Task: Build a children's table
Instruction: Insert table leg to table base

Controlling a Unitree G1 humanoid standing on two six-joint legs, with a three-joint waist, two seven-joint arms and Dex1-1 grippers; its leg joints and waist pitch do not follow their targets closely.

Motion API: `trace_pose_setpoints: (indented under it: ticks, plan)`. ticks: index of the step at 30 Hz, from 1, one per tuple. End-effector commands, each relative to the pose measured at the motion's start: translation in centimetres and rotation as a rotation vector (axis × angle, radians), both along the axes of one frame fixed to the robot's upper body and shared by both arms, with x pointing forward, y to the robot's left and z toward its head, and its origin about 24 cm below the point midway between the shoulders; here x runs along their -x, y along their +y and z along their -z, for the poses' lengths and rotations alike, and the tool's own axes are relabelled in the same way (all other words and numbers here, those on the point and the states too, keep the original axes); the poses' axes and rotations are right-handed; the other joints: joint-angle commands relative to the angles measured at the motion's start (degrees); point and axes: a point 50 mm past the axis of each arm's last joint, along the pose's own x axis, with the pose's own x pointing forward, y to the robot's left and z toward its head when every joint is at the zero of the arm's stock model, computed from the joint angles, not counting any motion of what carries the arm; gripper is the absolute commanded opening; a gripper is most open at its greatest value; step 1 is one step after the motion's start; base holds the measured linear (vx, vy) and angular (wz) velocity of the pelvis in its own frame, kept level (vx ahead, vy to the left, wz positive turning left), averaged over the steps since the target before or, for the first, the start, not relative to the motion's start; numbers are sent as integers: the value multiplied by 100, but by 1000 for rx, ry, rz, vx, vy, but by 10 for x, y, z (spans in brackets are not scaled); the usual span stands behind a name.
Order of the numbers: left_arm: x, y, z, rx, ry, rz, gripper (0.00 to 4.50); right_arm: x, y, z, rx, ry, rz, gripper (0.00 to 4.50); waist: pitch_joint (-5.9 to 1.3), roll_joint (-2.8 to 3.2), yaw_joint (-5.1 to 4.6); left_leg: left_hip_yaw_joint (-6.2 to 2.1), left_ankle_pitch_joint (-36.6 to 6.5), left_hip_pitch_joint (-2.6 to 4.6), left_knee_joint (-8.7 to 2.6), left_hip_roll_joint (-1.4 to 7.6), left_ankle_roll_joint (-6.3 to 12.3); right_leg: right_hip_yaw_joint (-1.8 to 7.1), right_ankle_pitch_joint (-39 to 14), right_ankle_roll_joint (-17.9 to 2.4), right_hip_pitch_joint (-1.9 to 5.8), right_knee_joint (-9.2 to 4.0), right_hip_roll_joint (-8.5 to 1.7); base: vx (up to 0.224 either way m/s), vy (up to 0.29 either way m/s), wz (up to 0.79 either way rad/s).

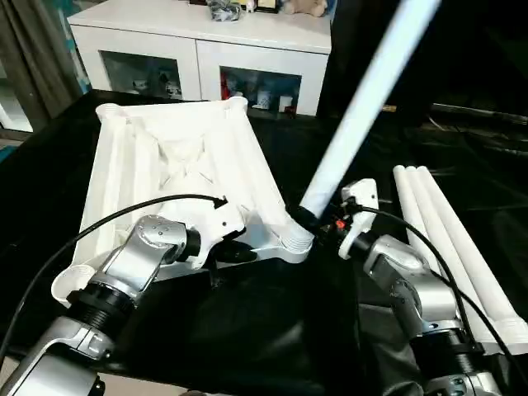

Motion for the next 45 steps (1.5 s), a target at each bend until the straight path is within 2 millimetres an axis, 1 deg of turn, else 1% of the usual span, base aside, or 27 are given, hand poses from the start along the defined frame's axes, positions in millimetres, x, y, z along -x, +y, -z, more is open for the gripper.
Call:
trace_pose_setpoints:
  ticks: [1, 2, 4, 7, 8, 9, 11, 14, 15, 18, 19, 20, 21, 23, 26, 27, 33, 35, 37, 38, 39, 40, 41, 42, 43, 44, 45]
  plan:
    - [-8, 5, -13, -17, -76, -20, 0, 8, 3, 29, 129, 121, -59, 187, -228, 28, 7, -134, -2498, 109, -552, 210, -406, 178, -2396, -800, 36, -662, -356, 0, 0, 0]
    - [-7, 5, -13, -23, -78, -16, 0, 8, 4, 29, 133, 123, -67, 187, -220, 33, 5, -138, -2523, 107, -558, 208, -407, 179, -2488, -778, 30, -670, -361, 0, 0, 0]
    - [-6, 5, -12, -33, -81, -2, 0, 4, 6, 28, 155, 127, -102, 187, -221, 13, -7, -148, -2631, 131, -560, 217, -421, 182, -2746, -710, 8, -704, -378, 0, 0, 0]
    - [-5, 5, -13, -35, -83, 6, 0, 4, 6, 29, 169, 135, -144, 187, -240, -16, -3, -132, -2466, 136, -577, 224, -386, 179, -2447, -739, 21, -696, -364, 0, 0, 0]
    - [-5, 5, -13, -34, -83, 9, 0, 5, 6, 29, 173, 139, -158, 187, -244, 0, 1, -134, -2443, 138, -583, 226, -383, 173, -2357, -770, 28, -685, -363, 0, 0, 0]
    - [-5, 5, -13, -34, -84, 14, 0, 6, 5, 31, 174, 150, -176, 187, -248, -8, -4, -127, -2329, 119, -594, 230, -369, 169, -2123, -814, 53, -670, -353, 0, 0, 0]
    - [-4, 5, -13, -33, -85, 22, 0, 8, 2, 34, 181, 160, -193, 187, -247, -16, 6, -100, -2311, 142, -586, 227, -342, 179, -1912, -874, 37, -668, -341, 0, 0, 0]
    - [-1, 4, -15, -16, -96, 83, 0, 15, -4, 38, 166, 182, -244, 187, -256, -24, 27, -88, -2242, 147, -576, 230, -309, 186, -1724, -923, 47, -662, -341, 0, 0, 0]
    - [2, 3, -16, -2, -93, 119, 0, 19, -7, 40, 167, 188, -271, 187, -267, -40, 38, -83, -2166, 145, -569, 233, -276, 185, -1605, -944, 63, -649, -342, 0, 0, 0]
    - [8, 2, -18, 24, -79, 180, 0, 24, -11, 42, 176, 196, -317, 187, -294, -35, 51, -62, -1845, 130, -554, 240, -190, 182, -985, -1053, 102, -598, -328, 36, -9, 1]
    - [11, 1, -19, 35, -62, 203, 0, 25, -13, 42, 178, 197, -335, 187, -306, -42, 52, -46, -1718, 145, -536, 235, -154, 179, -712, -1122, 101, -572, -306, 60, -13, 2]
    - [14, 1, -20, 45, -47, 223, 0, 26, -14, 42, 180, 197, -350, 187, -321, -34, 52, -51, -1532, 122, -532, 232, -135, 166, -400, -1197, 141, -531, -301, 56, -8, 0]
    - [17, 0, -21, 58, -30, 251, 0, 28, -14, 42, 179, 198, -368, 187, -331, -33, 53, -46, -1440, 120, -518, 228, -121, 162, -230, -1234, 150, -511, -297, 56, -8, 0]
    - [25, -1, -24, 71, 10, 310, 0, 30, -16, 40, 172, 202, -402, 187, -350, -35, 44, -32, -1118, 120, -481, 214, -1, 149, 396, -1347, 183, -459, -273, 53, -1, -1]
    - [30, 1, -23, 60, 37, 344, 0, 32, -17, 40, 178, 198, -427, 187, -350, -32, 43, -21, -962, 134, -470, 206, 85, 135, 648, -1443, 197, -447, -257, 17, 0, 0]
    - [30, 1, -23, 57, 39, 346, 0, 32, -17, 40, 179, 197, -433, 187, -347, -34, 46, -21, -997, 137, -474, 207, 77, 135, 590, -1446, 198, -454, -263, 0, 0, 0]
    - [29, 2, -23, 58, 32, 330, 0, 36, -17, 42, 178, 200, -462, 187, -293, -33, 53, -44, -1852, 187, -559, 243, -199, 157, -783, -1289, 148, -568, -300, 0, 0, 0]
    - [22, 1, -21, 45, -12, 270, 0, 32, -18, 47, 195, 201, -409, 187, -287, -34, 58, -50, -1957, 200, -567, 245, -249, 161, -969, -1246, 129, -589, -304, 0, 0, 0]
    - [17, 1, -18, 16, -42, 221, 0, 28, -19, 51, 214, 198, -350, 187, -276, -55, 51, -45, -2074, 207, -571, 248, -271, 169, -1149, -1217, 107, -615, -313, 0, 0, 0]
    - [12, 2, -16, -7, -59, 184, 0, 25, -19, 54, 230, 199, -299, 187, -256, -47, 53, -54, -2223, 216, -579, 241, -311, 172, -1440, -1158, 86, -641, -318, 0, 0, 0]
    - [12, 2, -16, -8, -59, 184, 0, 25, -19, 54, 231, 199, -299, 187, -248, -54, 46, -63, -2307, 215, -586, 239, -332, 174, -1640, -1114, 83, -659, -328, 0, 0, 0]
    - [7, 2, -13, -21, -70, 135, 0, 20, -21, 57, 253, 196, -229, 187, -245, -71, 37, -85, -2423, 210, -596, 238, -390, 173, -1995, -1011, 86, -681, -349, 0, 0, 0]
    - [2, 2, -12, -20, -76, 91, 0, 17, -22, 60, 266, 199, -165, 187, -216, -65, 16, -107, -2597, 218, -609, 229, -450, 173, -2405, -894, 52, -722, -358, -57, 3, -4]
    - [-2, 1, -12, -8, -79, 46, 0, 13, -23, 62, 270, 208, -105, 187, -211, -66, 9, -118, -2723, 240, -608, 225, -488, 169, -2633, -834, 35, -746, -365, -57, 3, -4]
    - [-6, -1, -12, 7, -77, 11, 0, 10, -23, 64, 274, 214, -49, 187, -208, -96, -9, -153, -2940, 261, -606, 215, -509, 152, -3087, -699, 26, -793, -384, -63, 9, -7]
    - [-10, -3, -12, 19, -78, -26, 0, 6, -23, 67, 276, 227, 17, 187, -210, -87, -30, -184, -3052, 253, -627, 218, -527, 138, -3290, -605, 26, -808, -392, -54, 19, -13]
    - [-14, -5, -13, 25, -82, -55, 0, 3, -23, 69, 273, 238, 69, 187, -207, -72, -41, -199, -3111, 254, -638, 217, -541, 128, -3339, -576, 20, -817, -389, -54, 19, -13]
